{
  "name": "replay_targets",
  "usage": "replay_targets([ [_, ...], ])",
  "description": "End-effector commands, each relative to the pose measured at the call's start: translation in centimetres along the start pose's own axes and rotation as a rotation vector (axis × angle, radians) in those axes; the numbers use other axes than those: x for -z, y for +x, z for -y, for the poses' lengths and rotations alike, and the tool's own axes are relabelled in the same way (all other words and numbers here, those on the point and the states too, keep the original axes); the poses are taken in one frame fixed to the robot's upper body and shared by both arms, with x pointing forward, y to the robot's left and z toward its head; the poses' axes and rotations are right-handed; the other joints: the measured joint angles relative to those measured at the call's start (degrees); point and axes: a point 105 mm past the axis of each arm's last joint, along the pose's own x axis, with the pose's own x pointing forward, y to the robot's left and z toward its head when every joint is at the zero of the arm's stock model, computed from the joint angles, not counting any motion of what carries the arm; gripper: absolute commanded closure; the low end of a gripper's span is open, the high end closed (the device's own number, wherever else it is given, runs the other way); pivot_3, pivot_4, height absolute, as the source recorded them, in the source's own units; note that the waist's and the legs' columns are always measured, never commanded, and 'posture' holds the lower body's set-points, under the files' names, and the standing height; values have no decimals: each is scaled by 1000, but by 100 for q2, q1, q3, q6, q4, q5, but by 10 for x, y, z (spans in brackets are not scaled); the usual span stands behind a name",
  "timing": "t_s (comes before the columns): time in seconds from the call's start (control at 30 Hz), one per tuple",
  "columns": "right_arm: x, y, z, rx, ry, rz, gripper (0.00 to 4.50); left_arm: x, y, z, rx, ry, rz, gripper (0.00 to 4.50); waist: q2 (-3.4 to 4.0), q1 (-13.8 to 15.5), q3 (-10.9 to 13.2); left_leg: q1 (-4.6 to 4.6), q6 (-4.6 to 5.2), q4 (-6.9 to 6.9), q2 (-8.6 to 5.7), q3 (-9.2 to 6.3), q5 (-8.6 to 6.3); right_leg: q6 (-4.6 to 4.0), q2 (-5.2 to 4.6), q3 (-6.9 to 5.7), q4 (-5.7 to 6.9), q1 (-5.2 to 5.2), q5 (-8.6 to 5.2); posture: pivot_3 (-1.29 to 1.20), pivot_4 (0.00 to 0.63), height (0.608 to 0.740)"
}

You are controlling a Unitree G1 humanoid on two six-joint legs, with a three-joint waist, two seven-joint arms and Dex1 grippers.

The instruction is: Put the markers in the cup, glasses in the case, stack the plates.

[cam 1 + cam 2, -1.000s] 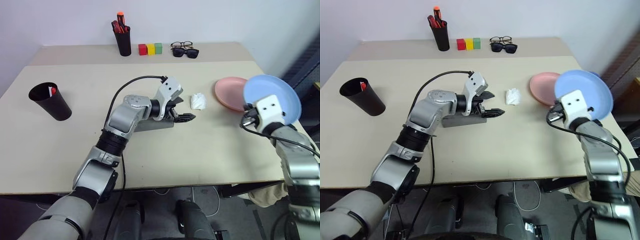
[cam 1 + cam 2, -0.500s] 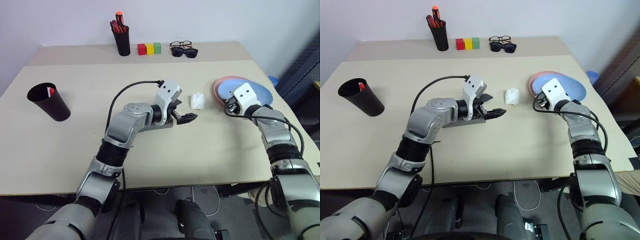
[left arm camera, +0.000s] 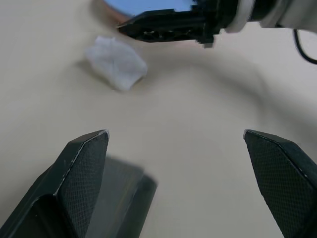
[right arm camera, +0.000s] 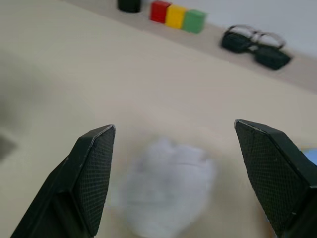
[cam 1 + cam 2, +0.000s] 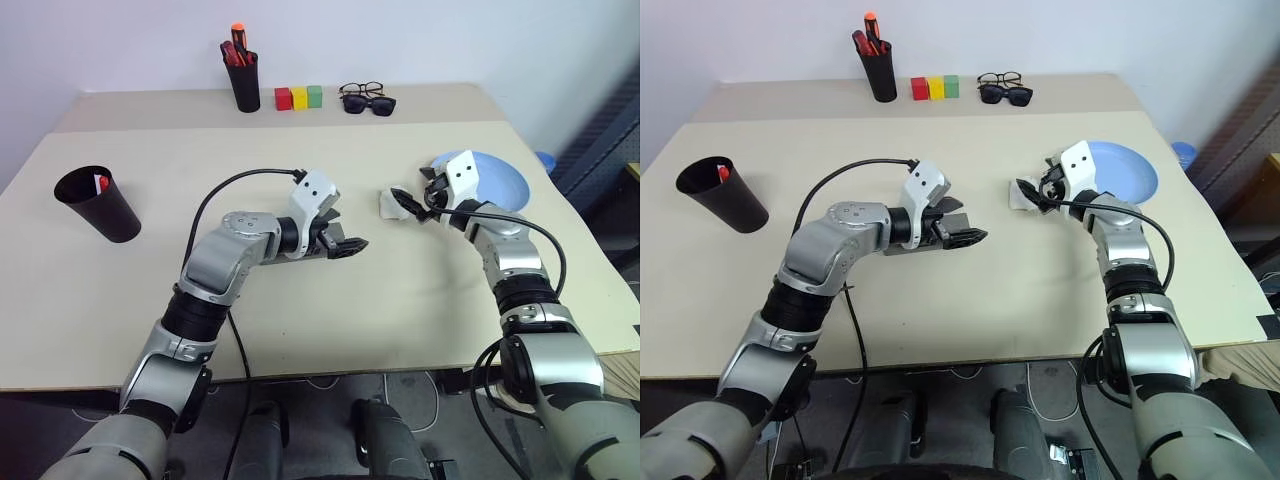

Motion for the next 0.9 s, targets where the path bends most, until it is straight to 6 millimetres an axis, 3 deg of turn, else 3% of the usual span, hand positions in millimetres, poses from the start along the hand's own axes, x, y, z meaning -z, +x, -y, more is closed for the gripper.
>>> replay_targets([
  [0.03, -4, 6, -4, -9, 28, 20, 588, -12, -8, 1, -1, 42, 41, 0, 0, 8, 0, -1, 0, 1, 0, 0, 0, 0, -1, 0, -1, 0, 0, 0, 150, 740],
  [0.3, 21, 17, -8, 36, 66, -88, 588, -17, -22, 5, -16, 45, 54, 0, 1, -11, 0, 1, 0, -2, 0, 0, 0, -1, -1, 0, -1, 1, 0, 0, 150, 740],
  [0.5, 28, 21, -2, 102, 70, -138, 588, -17, -27, 7, -44, 45, 60, 0, 1, -63, 0, 2, 0, -2, 0, 0, 0, -1, 0, 0, 0, 1, 0, 0, 150, 740],
  [0.57, 26, 22, -1, 116, 82, -132, 1100, -17, -29, 6, -59, 42, 64, 0, 1, -95, 0, 1, 0, -2, 0, -1, 0, 0, -1, 0, 0, 1, 0, 0, 150, 740],
  [0.63, 24, 24, -2, 108, 85, -126, 1910, -17, -31, 4, -73, 39, 64, 0, 1, -128, 0, 1, 0, -2, 0, -1, 0, 0, -1, 0, 0, 1, 0, 0, 150, 740],
  [0.8, 22, 25, -3, 112, 75, -121, 4414, -15, -30, 5, -79, 32, 66, 0, 1, -137, 0, 3, 0, -5, 0, -2, 0, 0, 0, 0, 1, 1, 0, 0, 150, 740],
  [0.9, 15, 26, 1, 128, 45, -90, 4414, -15, -29, 6, -77, 24, 70, 0, 1, -137, 0, 3, 0, -5, 0, -2, 0, 0, 0, 0, 1, 1, 0, 0, 150, 740],
])
